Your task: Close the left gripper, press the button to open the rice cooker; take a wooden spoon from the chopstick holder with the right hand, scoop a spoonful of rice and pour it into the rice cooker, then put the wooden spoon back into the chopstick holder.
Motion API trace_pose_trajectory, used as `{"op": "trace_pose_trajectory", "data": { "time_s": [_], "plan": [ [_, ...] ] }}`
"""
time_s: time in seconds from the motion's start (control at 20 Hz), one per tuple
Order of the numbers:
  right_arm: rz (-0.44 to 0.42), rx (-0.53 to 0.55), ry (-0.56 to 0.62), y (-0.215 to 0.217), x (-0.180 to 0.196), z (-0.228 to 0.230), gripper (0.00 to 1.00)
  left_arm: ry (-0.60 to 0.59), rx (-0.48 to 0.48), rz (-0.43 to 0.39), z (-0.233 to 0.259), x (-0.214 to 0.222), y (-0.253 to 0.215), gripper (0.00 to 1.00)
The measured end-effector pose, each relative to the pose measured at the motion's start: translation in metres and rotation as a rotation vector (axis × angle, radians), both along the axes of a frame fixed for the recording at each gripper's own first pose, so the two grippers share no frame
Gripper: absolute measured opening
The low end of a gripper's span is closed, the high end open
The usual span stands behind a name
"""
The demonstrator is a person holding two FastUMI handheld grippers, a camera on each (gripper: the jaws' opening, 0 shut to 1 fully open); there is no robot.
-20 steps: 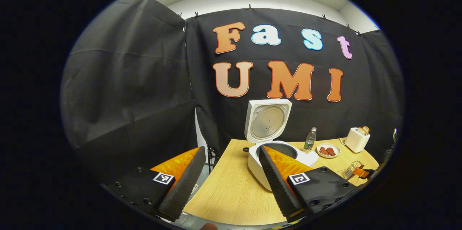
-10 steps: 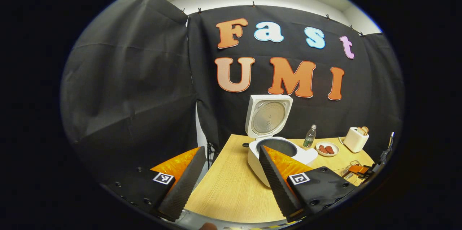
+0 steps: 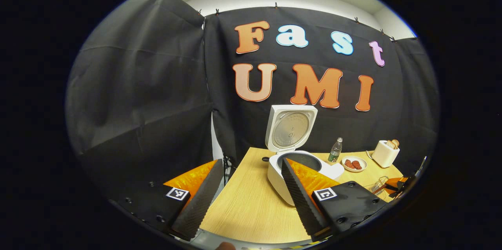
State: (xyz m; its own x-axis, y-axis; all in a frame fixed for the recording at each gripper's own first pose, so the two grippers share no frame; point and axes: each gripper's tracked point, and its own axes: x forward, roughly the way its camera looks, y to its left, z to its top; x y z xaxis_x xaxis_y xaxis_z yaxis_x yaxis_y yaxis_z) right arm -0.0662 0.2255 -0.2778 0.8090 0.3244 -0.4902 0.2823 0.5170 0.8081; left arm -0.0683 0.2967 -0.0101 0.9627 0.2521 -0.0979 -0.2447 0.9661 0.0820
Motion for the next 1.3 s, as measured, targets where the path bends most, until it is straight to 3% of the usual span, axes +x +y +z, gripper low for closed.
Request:
{"op": "trace_pose_trajectory", "data": {
  "time_s": [0.05, 0.1, 0.7, 1.3],
  "plan": [
    [-0.021, 0.016, 0.006, -0.005, 0.000, 0.002, 0.14, -0.004, 0.003, 0.000, 0.001, 0.002, 0.000, 1.00],
    [-0.040, 0.030, 0.008, -0.009, 0.001, 0.006, 0.18, -0.007, 0.008, 0.004, 0.004, 0.004, 0.000, 1.00],
    [-0.150, 0.213, 0.011, -0.009, 0.020, 0.068, 0.18, -0.025, -0.007, -0.033, 0.010, 0.027, -0.016, 1.00],
    [-0.035, 0.349, -0.050, 0.093, 0.084, 0.142, 0.18, -0.026, -0.018, -0.045, 0.006, 0.029, -0.019, 1.00]
  ]
}}
